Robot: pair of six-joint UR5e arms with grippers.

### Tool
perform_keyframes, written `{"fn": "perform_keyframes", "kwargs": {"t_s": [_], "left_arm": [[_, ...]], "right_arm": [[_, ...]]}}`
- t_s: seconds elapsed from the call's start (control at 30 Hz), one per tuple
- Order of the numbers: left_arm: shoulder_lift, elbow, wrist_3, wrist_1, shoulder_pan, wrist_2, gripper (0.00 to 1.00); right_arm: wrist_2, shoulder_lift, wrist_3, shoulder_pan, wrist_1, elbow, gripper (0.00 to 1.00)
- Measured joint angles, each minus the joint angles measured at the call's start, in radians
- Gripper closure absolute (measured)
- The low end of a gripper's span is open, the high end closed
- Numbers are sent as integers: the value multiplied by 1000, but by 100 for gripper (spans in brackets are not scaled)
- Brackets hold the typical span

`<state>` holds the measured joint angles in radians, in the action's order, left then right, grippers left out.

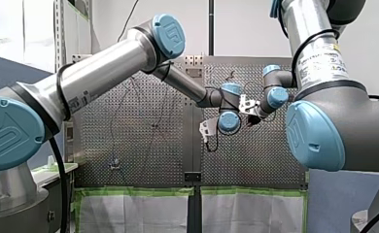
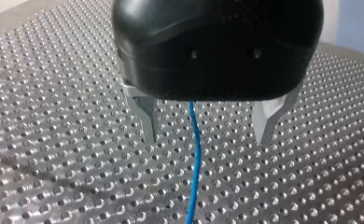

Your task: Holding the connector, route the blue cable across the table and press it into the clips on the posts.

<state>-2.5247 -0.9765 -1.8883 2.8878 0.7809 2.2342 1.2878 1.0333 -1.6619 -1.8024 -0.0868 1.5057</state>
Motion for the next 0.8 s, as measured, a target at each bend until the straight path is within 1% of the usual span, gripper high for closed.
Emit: {"fn": "perform_keyframes", "kwargs": {"t_s": [0.2,0.43,0.47,0.5,0.53,0.57,0.6,0.67,0.7,0.77,0.8], "left_arm": [[-33,52,0,11,-1,-8,0],[-50,66,-3,15,3,-9,0],[-51,66,-3,15,4,-9,14],[-51,67,-2,16,5,-8,14],[-51,67,-2,16,5,-9,29],[-51,67,0,15,6,-10,51],[-51,67,2,14,6,-12,51],[-51,67,4,10,6,-18,79],[-51,67,5,8,6,-22,79],[-51,69,6,5,5,-28,100],[-51,69,5,5,4,-30,100]], "right_arm": [[-2,0,1,0,-1,0,100],[-2,0,3,0,-1,0,100],[-2,0,3,0,-1,0,100],[-3,0,3,0,-1,0,100],[-3,0,3,0,-1,0,100],[-5,0,3,0,-1,0,100],[-5,0,4,0,-1,0,100],[-6,0,4,-1,-1,0,100],[-6,0,4,-1,-1,0,100],[-7,0,4,-1,-1,0,100],[-7,0,4,-1,-1,0,100]]}}
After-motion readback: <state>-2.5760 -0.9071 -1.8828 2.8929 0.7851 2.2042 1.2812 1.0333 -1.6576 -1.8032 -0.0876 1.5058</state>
